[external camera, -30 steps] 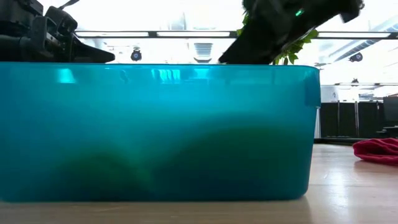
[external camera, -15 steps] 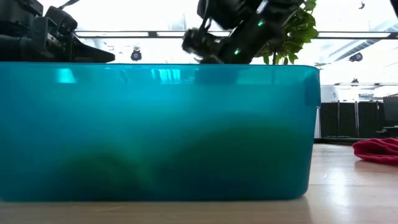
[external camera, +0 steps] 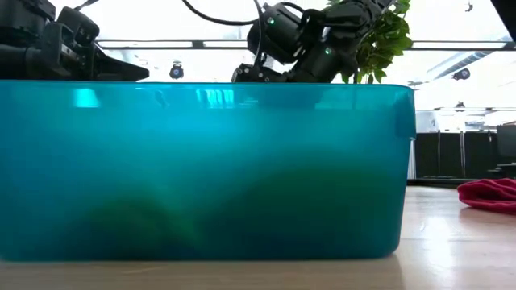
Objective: Pick and placing Produce into tupperware
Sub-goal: Put the purple eggplant into the blue bin
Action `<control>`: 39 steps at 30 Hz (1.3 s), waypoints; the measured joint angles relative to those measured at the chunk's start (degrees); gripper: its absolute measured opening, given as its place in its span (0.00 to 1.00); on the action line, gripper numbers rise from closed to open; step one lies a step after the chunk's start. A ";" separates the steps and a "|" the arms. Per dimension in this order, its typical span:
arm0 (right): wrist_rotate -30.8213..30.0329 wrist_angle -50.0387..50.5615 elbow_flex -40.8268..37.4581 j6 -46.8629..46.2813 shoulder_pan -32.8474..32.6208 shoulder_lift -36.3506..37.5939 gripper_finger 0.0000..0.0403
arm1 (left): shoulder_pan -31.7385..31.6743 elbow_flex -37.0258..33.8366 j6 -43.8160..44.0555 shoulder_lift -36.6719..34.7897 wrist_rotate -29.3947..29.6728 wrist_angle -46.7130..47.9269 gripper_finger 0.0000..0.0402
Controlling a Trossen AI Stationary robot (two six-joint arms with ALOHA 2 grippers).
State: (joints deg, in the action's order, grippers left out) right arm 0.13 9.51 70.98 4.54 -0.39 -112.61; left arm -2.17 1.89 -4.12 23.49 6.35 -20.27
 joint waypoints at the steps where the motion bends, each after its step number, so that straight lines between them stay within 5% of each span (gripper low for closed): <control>1: 0.10 -0.06 -0.05 0.04 -0.02 -0.42 0.91 | 0.00 0.00 -0.72 0.00 0.00 0.00 0.00; 39: -0.35 -5.36 -0.29 -1.22 -2.33 -4.85 0.89 | -0.01 0.09 -2.78 0.00 0.30 -0.28 0.00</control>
State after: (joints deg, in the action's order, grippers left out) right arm -0.23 4.15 70.70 3.33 -2.72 -117.47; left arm -2.18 1.98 -6.90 23.49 6.65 -20.56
